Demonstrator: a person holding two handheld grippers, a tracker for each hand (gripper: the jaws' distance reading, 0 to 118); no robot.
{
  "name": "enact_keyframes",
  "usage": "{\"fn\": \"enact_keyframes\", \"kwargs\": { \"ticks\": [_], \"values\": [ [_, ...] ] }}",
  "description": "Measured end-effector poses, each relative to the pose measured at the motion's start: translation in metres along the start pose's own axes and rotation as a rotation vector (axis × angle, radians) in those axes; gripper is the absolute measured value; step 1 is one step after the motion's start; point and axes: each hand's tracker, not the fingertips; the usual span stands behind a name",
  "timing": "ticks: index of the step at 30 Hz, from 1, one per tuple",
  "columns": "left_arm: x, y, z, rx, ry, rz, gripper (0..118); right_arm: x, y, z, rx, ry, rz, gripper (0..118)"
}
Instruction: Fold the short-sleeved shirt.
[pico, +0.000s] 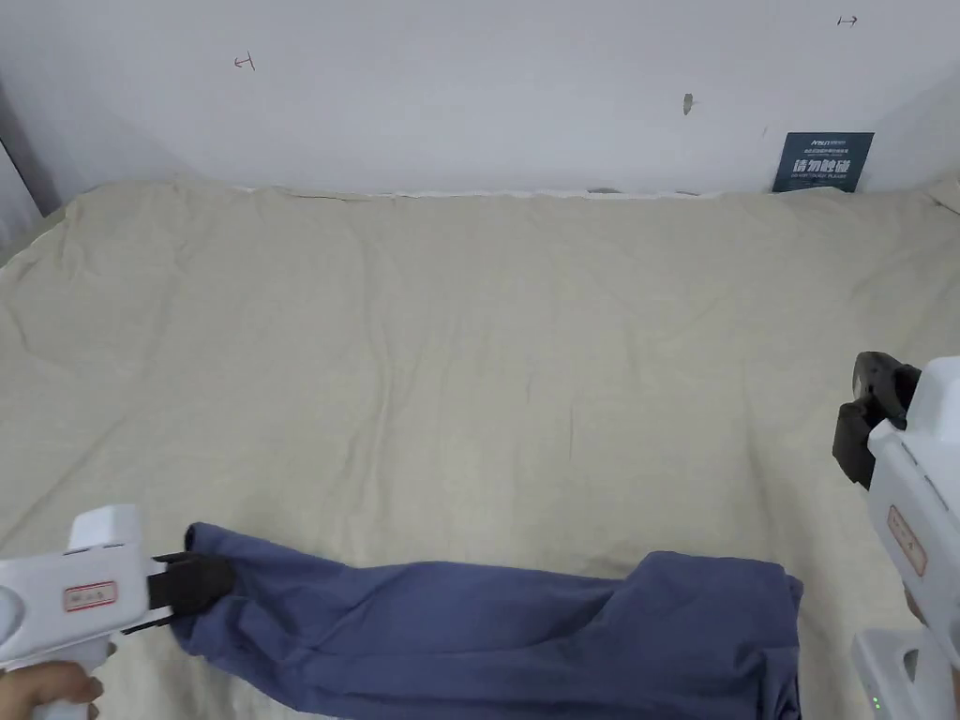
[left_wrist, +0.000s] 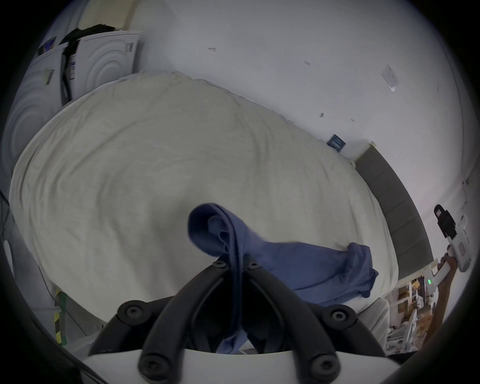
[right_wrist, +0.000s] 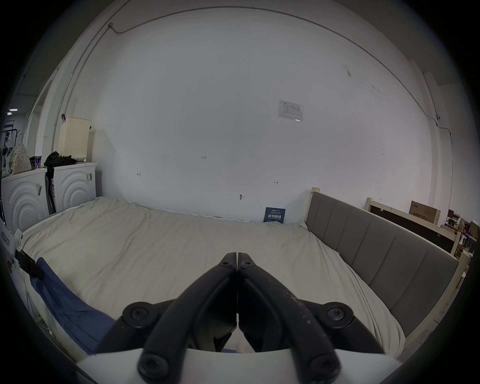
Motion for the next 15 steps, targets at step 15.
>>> {"fn": "enact_keyframes", "kwargs": {
  "ticks": [15],
  "values": [
    [0.166,-0.051,-0.131,-0.255,-0.090,-0.202,10,0.027,-0.002,0.013,0.005,-0.025,-0.004,2]
  ]
}}
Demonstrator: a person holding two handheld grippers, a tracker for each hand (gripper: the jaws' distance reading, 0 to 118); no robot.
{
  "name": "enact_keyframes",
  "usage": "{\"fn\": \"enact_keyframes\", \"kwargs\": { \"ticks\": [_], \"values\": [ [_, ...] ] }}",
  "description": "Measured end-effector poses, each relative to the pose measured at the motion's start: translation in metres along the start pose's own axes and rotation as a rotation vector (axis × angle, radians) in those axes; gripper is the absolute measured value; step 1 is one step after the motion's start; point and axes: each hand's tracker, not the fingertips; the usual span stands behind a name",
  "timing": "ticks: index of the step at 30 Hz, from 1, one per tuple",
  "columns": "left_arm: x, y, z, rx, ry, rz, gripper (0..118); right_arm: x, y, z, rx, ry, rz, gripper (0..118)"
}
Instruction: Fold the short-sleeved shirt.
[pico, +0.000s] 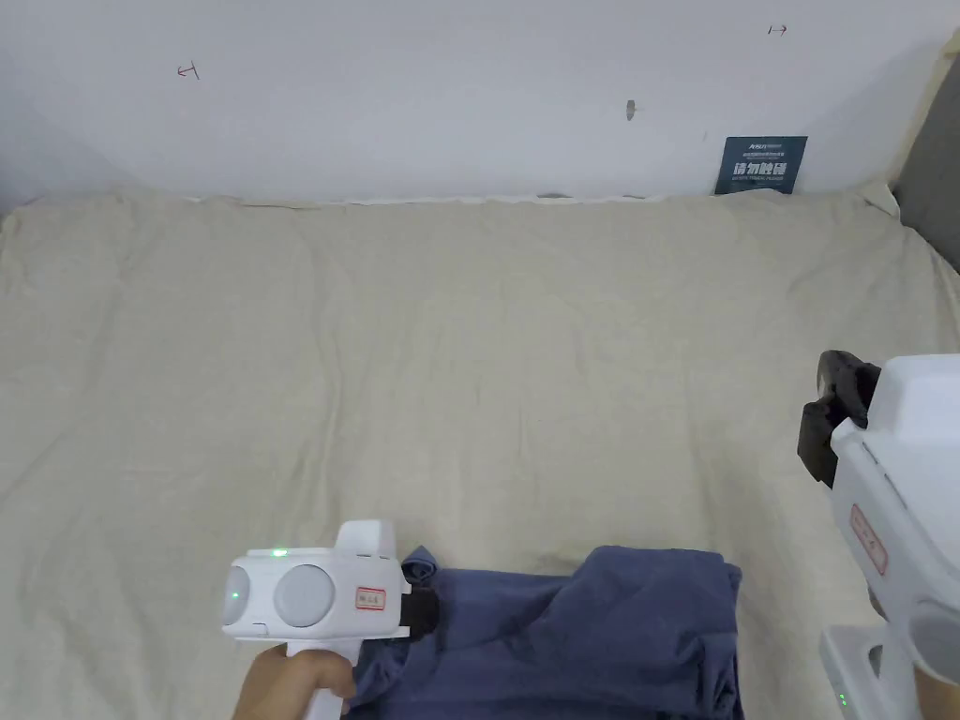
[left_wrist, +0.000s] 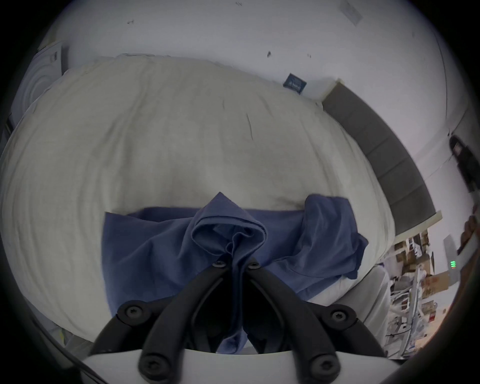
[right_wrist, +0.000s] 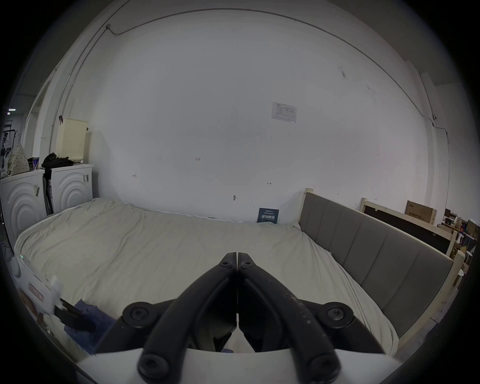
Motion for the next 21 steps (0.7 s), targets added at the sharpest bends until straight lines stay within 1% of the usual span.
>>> {"fn": "enact_keyframes", "kwargs": {
  "ticks": [1,3,4,5,6,7,8,9,10,11,12,15,16,17,18,19,20,21],
  "values": [
    [0.002,-0.002,-0.006,0.002,0.022,-0.001,18,0.002,-0.001,0.000,-0.001,-0.003,-0.002,2],
    [0.007,-0.006,-0.012,-0.003,0.025,-0.029,28,0.006,-0.002,0.000,-0.006,-0.011,-0.003,2],
    [0.007,-0.006,-0.012,-0.026,0.008,-0.027,28,0.007,-0.002,0.000,-0.007,-0.014,-0.001,2],
    [0.007,-0.006,-0.011,-0.043,-0.009,-0.022,66,0.009,-0.003,0.000,-0.009,-0.015,0.000,2],
    [0.007,-0.008,-0.009,-0.044,-0.025,-0.009,93,0.010,-0.004,0.000,-0.010,-0.018,0.000,2],
    [0.009,-0.008,-0.002,-0.014,-0.046,0.006,113,0.010,-0.004,0.000,-0.011,-0.020,-0.002,2],
    [0.009,-0.009,0.002,0.007,-0.065,0.015,118,0.011,-0.004,0.000,-0.012,-0.019,-0.003,2],
    [0.007,-0.010,0.013,0.023,-0.084,0.025,118,0.011,-0.004,0.000,-0.013,-0.019,-0.004,2],
    [0.004,-0.006,0.021,0.100,-0.073,0.038,115,0.012,-0.005,-0.001,-0.013,-0.019,-0.006,2],
    [0.004,-0.005,0.032,0.133,-0.061,0.049,112,0.012,-0.004,-0.001,-0.012,-0.018,-0.006,2],
    [0.002,-0.005,0.042,0.179,-0.041,0.063,111,0.012,-0.004,-0.001,-0.011,-0.016,-0.006,2],
    [-0.006,-0.008,0.071,0.354,0.064,0.074,110,0.010,-0.002,-0.001,-0.006,-0.009,-0.006,2],
    [-0.008,-0.010,0.078,0.395,0.102,0.068,106,0.010,-0.002,-0.002,-0.005,-0.006,-0.007,2],
    [-0.011,-0.012,0.085,0.440,0.144,0.062,97,0.009,-0.001,-0.002,-0.003,-0.004,-0.006,2],
    [-0.015,-0.015,0.088,0.477,0.176,0.058,85,0.009,0.000,-0.002,0.000,-0.002,-0.005,2],
    [-0.017,-0.015,0.089,0.492,0.203,0.049,68,0.008,0.000,-0.002,0.001,0.000,-0.004,2],
    [-0.020,-0.018,0.088,0.497,0.234,0.049,33,0.008,0.000,-0.002,0.002,0.002,-0.004,2],
    [-0.022,-0.020,0.085,0.483,0.263,0.035,7,0.008,0.000,-0.002,0.004,0.004,-0.005,2]
  ]
}}
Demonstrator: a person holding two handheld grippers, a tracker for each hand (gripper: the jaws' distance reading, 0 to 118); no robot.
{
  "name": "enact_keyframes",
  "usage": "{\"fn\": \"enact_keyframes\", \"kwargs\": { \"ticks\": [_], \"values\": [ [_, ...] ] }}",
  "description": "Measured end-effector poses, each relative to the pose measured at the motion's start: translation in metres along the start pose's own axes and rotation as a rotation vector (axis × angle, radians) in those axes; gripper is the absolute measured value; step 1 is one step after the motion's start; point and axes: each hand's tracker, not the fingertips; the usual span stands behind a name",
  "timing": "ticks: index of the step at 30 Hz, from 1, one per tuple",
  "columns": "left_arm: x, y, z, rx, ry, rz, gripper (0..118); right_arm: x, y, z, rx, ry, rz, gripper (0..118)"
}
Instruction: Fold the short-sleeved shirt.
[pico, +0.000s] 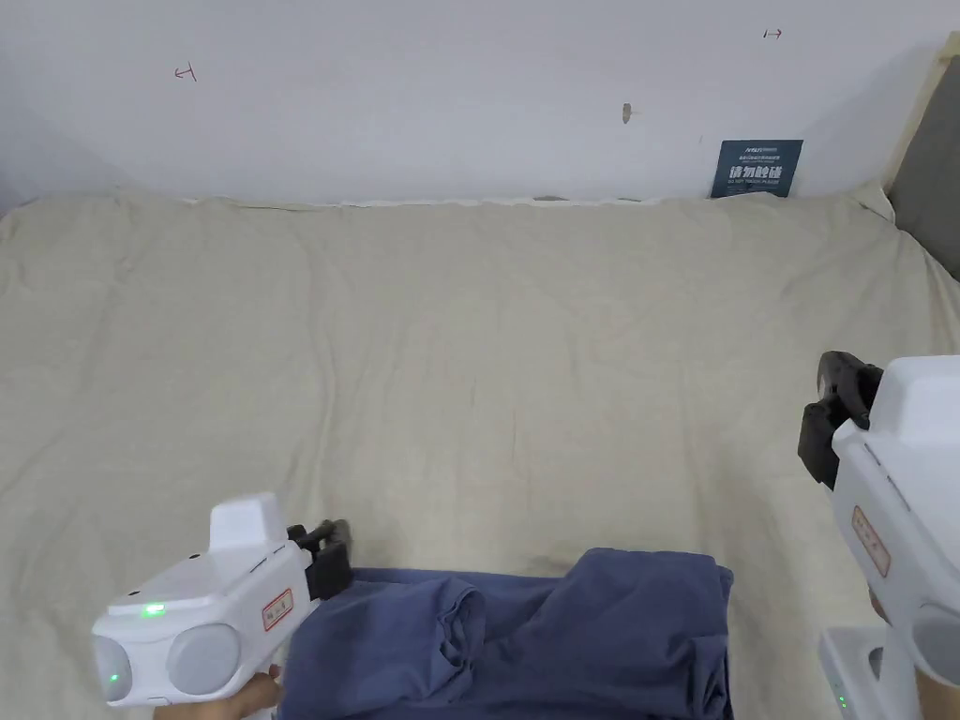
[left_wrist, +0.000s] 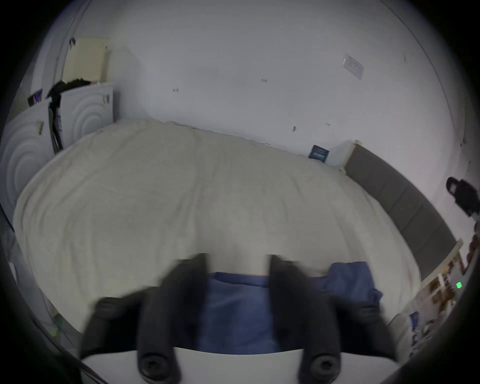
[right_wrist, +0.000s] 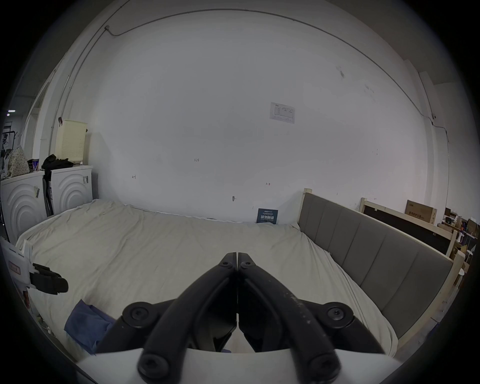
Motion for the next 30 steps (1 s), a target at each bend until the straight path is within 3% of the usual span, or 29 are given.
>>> {"fn": "enact_keyframes", "kwargs": {
  "ticks": [3,19,24,30],
  "values": [
    [-0.006,-0.013,-0.013,-0.029,0.001,-0.039,0,0.000,0.000,0.000,0.000,0.001,-0.003,2],
    [0.084,-0.100,-0.089,-0.285,-0.099,-0.161,0,0.022,-0.008,0.005,-0.026,-0.041,-0.007,2],
    [0.090,-0.106,-0.087,-0.259,-0.068,-0.160,0,0.026,-0.009,0.006,-0.031,-0.051,-0.011,2],
    [0.066,-0.060,-0.056,-0.207,-0.201,-0.032,0,0.023,-0.006,0.007,-0.021,-0.045,-0.012,2]
  ]
}}
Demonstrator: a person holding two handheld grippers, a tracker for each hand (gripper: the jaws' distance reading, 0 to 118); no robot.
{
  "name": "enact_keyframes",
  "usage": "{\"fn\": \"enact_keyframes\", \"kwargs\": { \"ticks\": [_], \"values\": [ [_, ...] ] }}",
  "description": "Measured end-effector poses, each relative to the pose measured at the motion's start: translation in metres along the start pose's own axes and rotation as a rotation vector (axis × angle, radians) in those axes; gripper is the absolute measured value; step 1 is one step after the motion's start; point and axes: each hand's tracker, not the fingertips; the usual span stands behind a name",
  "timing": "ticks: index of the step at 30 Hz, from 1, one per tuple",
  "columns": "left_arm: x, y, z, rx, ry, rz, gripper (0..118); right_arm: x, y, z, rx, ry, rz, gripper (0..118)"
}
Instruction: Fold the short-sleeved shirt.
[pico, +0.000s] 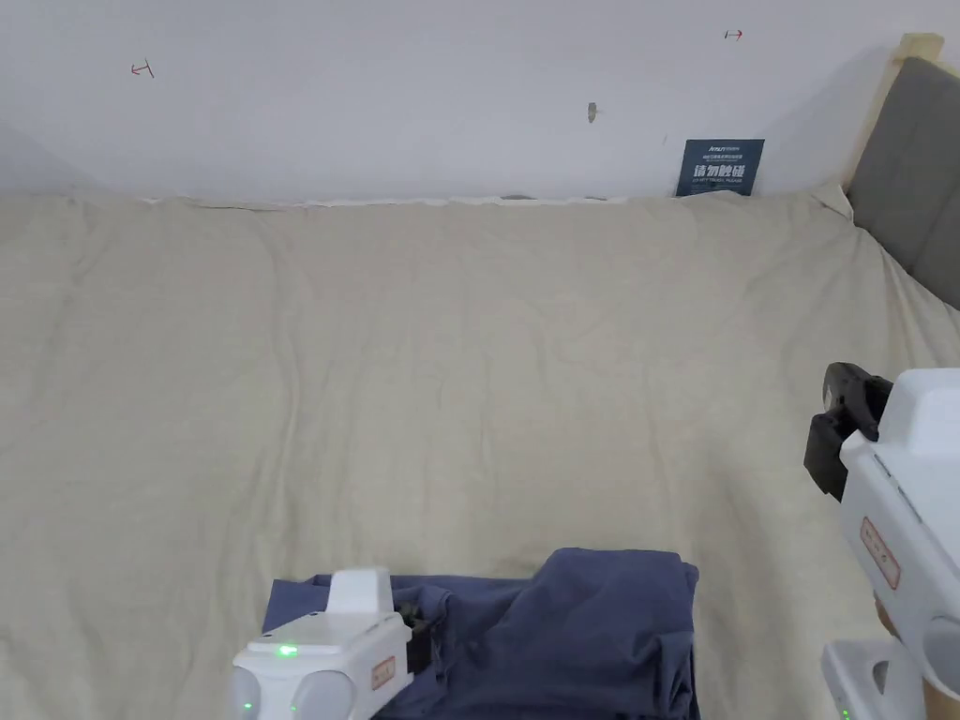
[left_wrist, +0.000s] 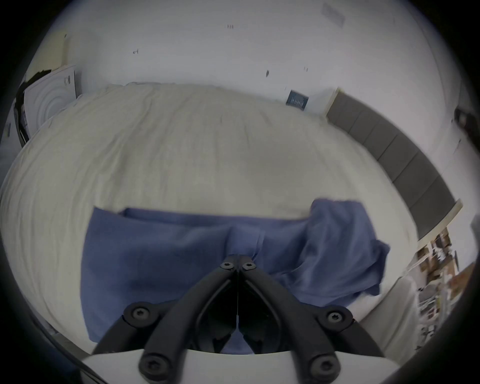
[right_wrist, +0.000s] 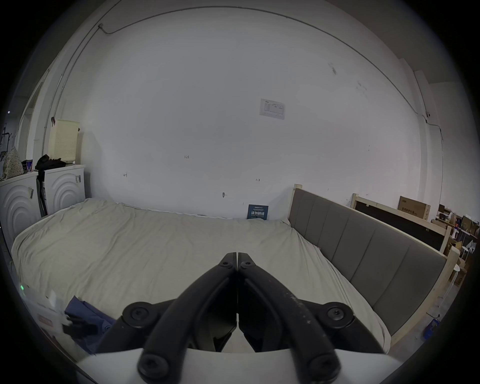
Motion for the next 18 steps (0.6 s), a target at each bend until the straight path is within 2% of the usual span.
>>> {"fn": "enact_keyframes", "kwargs": {
  "ticks": [4,7,11,12,13,14,16,17,18],
  "values": [
    [-0.032,0.027,0.038,0.037,-0.130,0.075,1,-0.005,0.003,-0.002,0.003,0.011,0.001,2],
    [-0.067,0.039,0.056,0.028,-0.191,0.175,11,-0.010,0.003,-0.003,0.004,0.019,0.004,2],
    [-0.121,0.043,0.062,-0.036,-0.257,0.388,54,-0.016,0.003,-0.006,0.002,0.030,0.002,2],
    [-0.132,0.042,0.061,-0.055,-0.264,0.411,60,-0.017,0.003,-0.006,0.001,0.032,0.001,2],
    [-0.140,0.041,0.060,-0.073,-0.253,0.410,60,-0.019,0.003,-0.007,0.000,0.033,-0.001,2],
    [-0.148,0.039,0.058,-0.076,-0.240,0.397,80,-0.020,0.003,-0.007,-0.002,0.036,-0.002,2],
    [-0.158,0.035,0.050,-0.128,-0.212,0.377,109,-0.023,0.004,-0.008,-0.004,0.040,-0.001,2],
    [-0.163,0.032,0.046,-0.150,-0.207,0.375,117,-0.025,0.004,-0.009,-0.006,0.042,0.003,2],
    [-0.169,0.029,0.040,-0.171,-0.225,0.364,118,-0.026,0.004,-0.009,-0.009,0.043,0.005,2]
  ]
}}
